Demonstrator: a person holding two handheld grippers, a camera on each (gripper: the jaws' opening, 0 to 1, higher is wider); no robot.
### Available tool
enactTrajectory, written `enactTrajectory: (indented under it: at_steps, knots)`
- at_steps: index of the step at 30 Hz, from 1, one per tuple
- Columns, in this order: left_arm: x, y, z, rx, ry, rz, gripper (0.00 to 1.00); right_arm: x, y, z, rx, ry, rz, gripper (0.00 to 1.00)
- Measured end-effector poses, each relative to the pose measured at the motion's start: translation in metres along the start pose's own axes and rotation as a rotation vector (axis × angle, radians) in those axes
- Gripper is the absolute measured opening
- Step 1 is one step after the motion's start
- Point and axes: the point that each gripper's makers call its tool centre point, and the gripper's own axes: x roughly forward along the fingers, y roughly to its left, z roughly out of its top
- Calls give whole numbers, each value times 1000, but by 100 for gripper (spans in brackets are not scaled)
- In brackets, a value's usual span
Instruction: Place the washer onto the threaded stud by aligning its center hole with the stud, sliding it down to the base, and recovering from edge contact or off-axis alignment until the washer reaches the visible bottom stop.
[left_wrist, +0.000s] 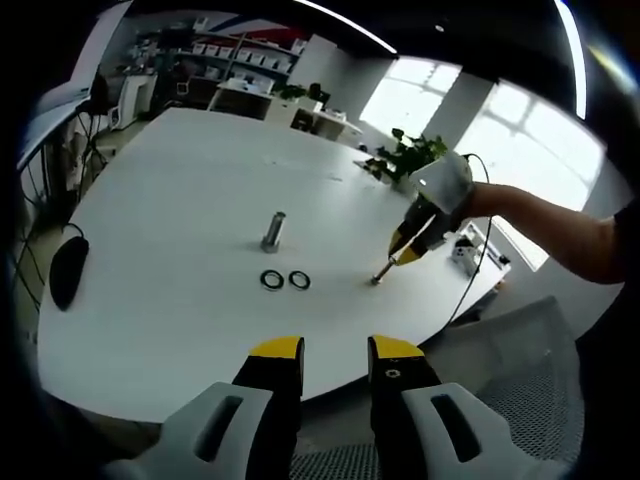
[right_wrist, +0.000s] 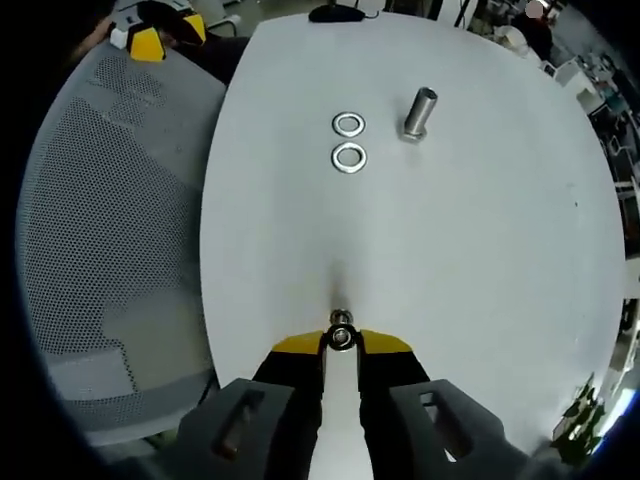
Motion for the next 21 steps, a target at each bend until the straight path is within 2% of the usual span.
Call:
enactTrajectory:
  at_steps: [15,21]
  knots:
    - [0,0,0,2,3,1,23,0,0,-4,-4,11,-2,13]
    - [0,1,-1,1,3,2,23,12,2,-6,-1,26,10,13]
